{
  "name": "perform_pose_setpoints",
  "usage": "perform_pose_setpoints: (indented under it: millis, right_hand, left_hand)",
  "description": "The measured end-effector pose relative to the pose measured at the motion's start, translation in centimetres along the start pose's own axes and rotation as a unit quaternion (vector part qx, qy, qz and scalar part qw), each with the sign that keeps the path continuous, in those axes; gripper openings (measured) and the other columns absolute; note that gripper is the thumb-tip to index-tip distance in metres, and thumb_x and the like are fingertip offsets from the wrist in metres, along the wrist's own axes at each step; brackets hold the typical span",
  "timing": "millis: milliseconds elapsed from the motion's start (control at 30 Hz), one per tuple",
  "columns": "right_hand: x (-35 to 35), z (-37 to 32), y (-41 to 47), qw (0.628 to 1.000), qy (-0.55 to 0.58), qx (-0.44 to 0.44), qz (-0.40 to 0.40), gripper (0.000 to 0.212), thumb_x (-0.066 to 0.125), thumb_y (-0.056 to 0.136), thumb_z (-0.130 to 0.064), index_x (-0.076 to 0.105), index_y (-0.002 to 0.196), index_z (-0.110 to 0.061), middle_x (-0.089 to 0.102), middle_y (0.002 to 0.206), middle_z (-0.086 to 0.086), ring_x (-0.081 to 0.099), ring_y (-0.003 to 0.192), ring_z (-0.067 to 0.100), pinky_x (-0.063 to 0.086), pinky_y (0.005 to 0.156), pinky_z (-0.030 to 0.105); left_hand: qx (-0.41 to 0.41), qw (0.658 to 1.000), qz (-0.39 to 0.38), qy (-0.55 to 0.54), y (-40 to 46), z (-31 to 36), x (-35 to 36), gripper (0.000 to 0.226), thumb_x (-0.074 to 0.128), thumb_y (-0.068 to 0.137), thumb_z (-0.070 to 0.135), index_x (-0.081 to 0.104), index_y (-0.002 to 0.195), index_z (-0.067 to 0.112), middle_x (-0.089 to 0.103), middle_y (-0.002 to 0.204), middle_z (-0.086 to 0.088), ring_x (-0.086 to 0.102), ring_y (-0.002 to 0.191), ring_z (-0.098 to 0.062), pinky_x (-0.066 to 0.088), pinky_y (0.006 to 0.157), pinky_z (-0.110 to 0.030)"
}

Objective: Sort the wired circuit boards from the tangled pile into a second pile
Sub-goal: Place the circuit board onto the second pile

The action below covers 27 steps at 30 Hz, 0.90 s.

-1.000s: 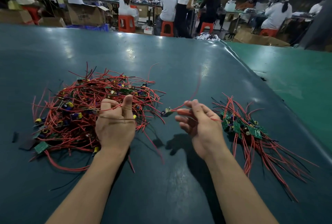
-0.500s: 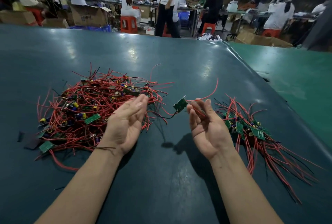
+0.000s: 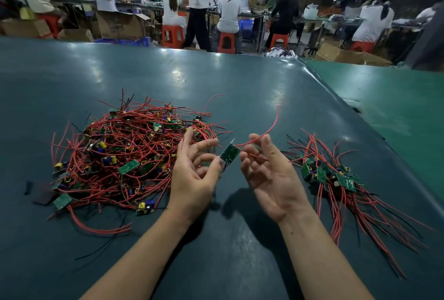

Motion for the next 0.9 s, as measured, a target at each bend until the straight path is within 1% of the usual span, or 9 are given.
perform_pose_setpoints:
  millis: [67,133,267,400,533,600,667,767,900]
  right_hand:
    - [0.2,-0.1,0.0,1.000,-0.020,-0.007,-0.013,0.021,0.069,0.074,-0.018,0.072,0.092,-0.008,0.069,0.074,0.006,0.068,0.065,0.015,0.056,0.060,0.020]
    - [0.3,-0.1,0.1,0.999,-0.042,-0.021,-0.018,0.018,0.069,0.071,-0.008,0.075,0.088,-0.008,0.070,0.076,0.009,0.068,0.066,0.016,0.057,0.063,0.021]
    - [0.5,-0.2,-0.1,0.993,-0.089,-0.062,-0.036,0.020,0.066,0.071,0.000,0.079,0.083,-0.010,0.073,0.084,0.011,0.071,0.079,0.017,0.057,0.071,0.021]
    - [1.2,-0.4,-0.5,0.978,-0.159,-0.100,-0.086,0.022,0.065,0.070,0.001,0.079,0.084,-0.007,0.075,0.091,0.014,0.072,0.090,0.020,0.055,0.079,0.022]
    - [1.5,-0.7,-0.7,0.982,-0.129,-0.095,-0.103,0.019,0.064,0.075,-0.002,0.078,0.086,-0.006,0.075,0.089,0.016,0.072,0.086,0.022,0.056,0.075,0.025]
    - [0.7,-1.2,-0.6,0.987,-0.124,-0.083,-0.056,0.015,0.065,0.078,-0.014,0.078,0.082,-0.009,0.071,0.070,0.011,0.068,0.060,0.018,0.053,0.052,0.025]
    - [0.0,-1.2,-0.6,0.970,-0.235,-0.054,-0.010,0.027,0.066,0.077,-0.036,0.077,0.072,-0.012,0.056,0.047,0.006,0.045,0.033,0.012,0.032,0.036,0.016]
    - [0.2,0.5,-0.7,0.929,-0.371,0.009,-0.013,0.040,0.063,0.076,-0.052,0.075,0.073,-0.014,0.058,0.050,0.006,0.040,0.030,0.011,0.028,0.034,0.014]
    - [0.4,1.4,-0.6,0.949,-0.316,-0.020,0.002,0.023,0.068,0.083,-0.037,0.073,0.080,-0.015,0.053,0.052,0.000,0.039,0.034,0.009,0.028,0.034,0.015]
  left_hand:
    - [0.078,0.992,-0.034,0.093,0.0,0.8,0.0,0.053,0.058,0.085,0.005,0.051,0.137,0.009,0.061,0.124,-0.002,0.061,0.107,-0.011,0.053,0.089,-0.032]
    - [0.166,0.963,-0.049,0.206,-0.6,1.6,0.3,0.040,0.059,0.080,0.015,0.067,0.118,0.005,0.058,0.119,-0.004,0.056,0.114,-0.019,0.047,0.098,-0.034]
    - [0.189,0.934,-0.005,0.303,-0.7,1.9,0.2,0.033,0.065,0.079,0.036,0.075,0.096,0.011,0.053,0.091,-0.004,0.051,0.084,-0.019,0.044,0.078,-0.027]
    - [0.157,0.962,-0.036,0.219,-0.6,1.5,0.1,0.013,0.076,0.079,0.028,0.071,0.087,0.018,0.059,0.070,0.003,0.051,0.055,-0.014,0.044,0.050,-0.029]
    - [0.042,0.995,0.017,0.088,-0.5,0.5,0.0,0.010,0.077,0.082,0.019,0.072,0.089,0.014,0.067,0.066,0.005,0.057,0.055,-0.005,0.047,0.054,-0.017]
    - [-0.009,0.999,0.054,0.000,-0.1,-0.2,-0.4,0.007,0.071,0.086,0.006,0.070,0.089,0.013,0.069,0.067,0.004,0.058,0.053,-0.004,0.047,0.052,-0.016]
    - [-0.031,0.996,0.057,-0.065,0.2,-0.3,-0.8,0.011,0.067,0.089,0.003,0.070,0.095,0.012,0.069,0.070,0.001,0.055,0.050,-0.007,0.047,0.048,-0.020]
    - [-0.030,0.996,0.007,-0.089,0.1,-0.1,-0.3,0.022,0.064,0.084,0.006,0.067,0.105,0.003,0.070,0.073,0.001,0.054,0.052,-0.009,0.047,0.052,-0.020]
    - [-0.020,0.997,-0.038,-0.066,-0.1,0.7,0.1,0.029,0.062,0.078,0.003,0.068,0.107,0.003,0.072,0.078,0.002,0.059,0.063,-0.008,0.049,0.063,-0.019]
Point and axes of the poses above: each hand's wrist, its own y-axis towards the middle knuckle, its own x-axis out of the palm, z = x × y, the point moved 6 cm from there along y, towards the middle knuckle
